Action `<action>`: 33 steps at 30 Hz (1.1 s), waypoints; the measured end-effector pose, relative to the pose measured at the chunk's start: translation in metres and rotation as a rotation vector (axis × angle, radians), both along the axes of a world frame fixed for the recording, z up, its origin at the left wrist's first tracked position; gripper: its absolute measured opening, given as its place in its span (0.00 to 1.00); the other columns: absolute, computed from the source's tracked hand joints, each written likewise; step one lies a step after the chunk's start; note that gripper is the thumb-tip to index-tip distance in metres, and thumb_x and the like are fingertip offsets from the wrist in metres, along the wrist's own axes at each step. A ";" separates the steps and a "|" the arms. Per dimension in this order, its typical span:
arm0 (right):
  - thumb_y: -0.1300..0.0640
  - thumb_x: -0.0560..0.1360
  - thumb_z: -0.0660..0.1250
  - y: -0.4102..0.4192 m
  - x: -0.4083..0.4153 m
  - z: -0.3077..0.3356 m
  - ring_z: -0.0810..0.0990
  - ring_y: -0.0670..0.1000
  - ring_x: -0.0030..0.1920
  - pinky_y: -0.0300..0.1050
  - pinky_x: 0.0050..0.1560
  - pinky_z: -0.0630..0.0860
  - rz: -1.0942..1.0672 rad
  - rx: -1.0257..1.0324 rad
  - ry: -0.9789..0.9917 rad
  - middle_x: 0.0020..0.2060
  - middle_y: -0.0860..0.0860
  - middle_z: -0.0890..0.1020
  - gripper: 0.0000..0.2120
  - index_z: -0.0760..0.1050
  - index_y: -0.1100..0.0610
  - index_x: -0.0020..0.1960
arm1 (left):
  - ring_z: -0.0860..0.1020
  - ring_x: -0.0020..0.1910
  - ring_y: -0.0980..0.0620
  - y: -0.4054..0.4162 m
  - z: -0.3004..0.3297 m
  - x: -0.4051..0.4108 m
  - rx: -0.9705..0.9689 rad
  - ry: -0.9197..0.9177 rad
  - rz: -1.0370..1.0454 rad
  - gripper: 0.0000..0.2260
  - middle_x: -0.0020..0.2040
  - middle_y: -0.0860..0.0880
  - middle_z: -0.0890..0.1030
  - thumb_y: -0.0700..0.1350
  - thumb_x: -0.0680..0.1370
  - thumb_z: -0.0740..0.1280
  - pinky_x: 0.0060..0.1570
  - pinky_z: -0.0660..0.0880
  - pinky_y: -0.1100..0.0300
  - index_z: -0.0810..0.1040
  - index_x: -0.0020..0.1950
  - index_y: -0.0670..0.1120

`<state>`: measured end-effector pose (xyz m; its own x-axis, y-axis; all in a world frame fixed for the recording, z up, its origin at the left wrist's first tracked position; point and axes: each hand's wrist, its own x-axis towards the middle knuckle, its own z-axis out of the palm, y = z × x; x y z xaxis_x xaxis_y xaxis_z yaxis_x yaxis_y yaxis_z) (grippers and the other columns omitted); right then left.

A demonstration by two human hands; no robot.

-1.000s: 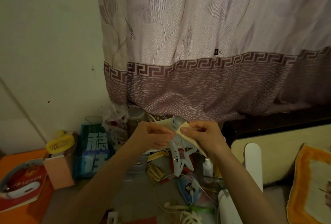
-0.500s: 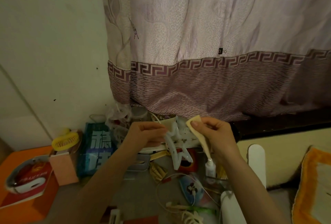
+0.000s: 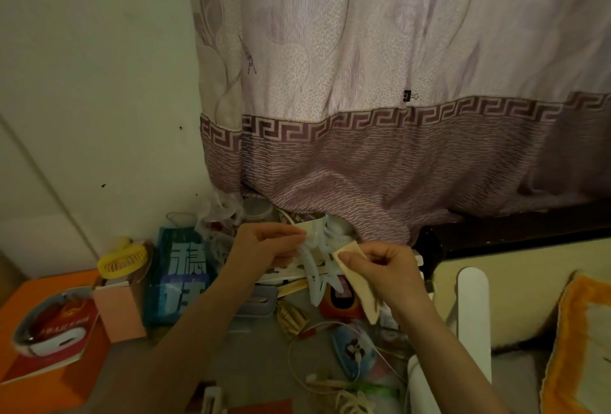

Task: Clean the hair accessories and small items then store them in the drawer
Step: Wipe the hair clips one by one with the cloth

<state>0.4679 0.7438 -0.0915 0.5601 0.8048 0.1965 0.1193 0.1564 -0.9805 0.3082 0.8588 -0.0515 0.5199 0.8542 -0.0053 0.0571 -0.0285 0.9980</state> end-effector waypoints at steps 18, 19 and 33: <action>0.52 0.56 0.79 0.007 -0.019 -0.024 0.76 0.60 0.40 0.56 0.46 0.75 -0.069 0.017 0.445 0.39 0.63 0.77 0.25 0.81 0.63 0.49 | 0.83 0.39 0.51 -0.003 -0.009 -0.001 -0.249 -0.299 0.171 0.03 0.39 0.46 0.85 0.36 0.74 0.69 0.36 0.80 0.64 0.82 0.46 0.41; 0.52 0.57 0.79 0.009 -0.020 -0.025 0.76 0.59 0.40 0.55 0.46 0.76 -0.070 0.009 0.457 0.40 0.63 0.76 0.27 0.81 0.63 0.52 | 0.83 0.39 0.51 -0.004 -0.010 0.000 -0.259 -0.313 0.175 0.03 0.39 0.46 0.85 0.36 0.74 0.69 0.36 0.80 0.64 0.81 0.46 0.41; 0.56 0.65 0.75 0.011 -0.028 -0.017 0.77 0.55 0.34 0.48 0.37 0.74 0.015 -0.052 0.493 0.35 0.59 0.79 0.18 0.80 0.70 0.46 | 0.83 0.45 0.49 -0.004 -0.017 -0.002 -0.197 -0.248 0.127 0.03 0.45 0.44 0.84 0.37 0.75 0.68 0.45 0.80 0.61 0.80 0.47 0.42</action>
<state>0.4395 0.7552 -0.1089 0.5644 0.8153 -0.1295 -0.3625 0.1039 -0.9262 0.3061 0.8547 -0.0684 0.4156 0.9073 -0.0634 -0.1972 0.1579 0.9676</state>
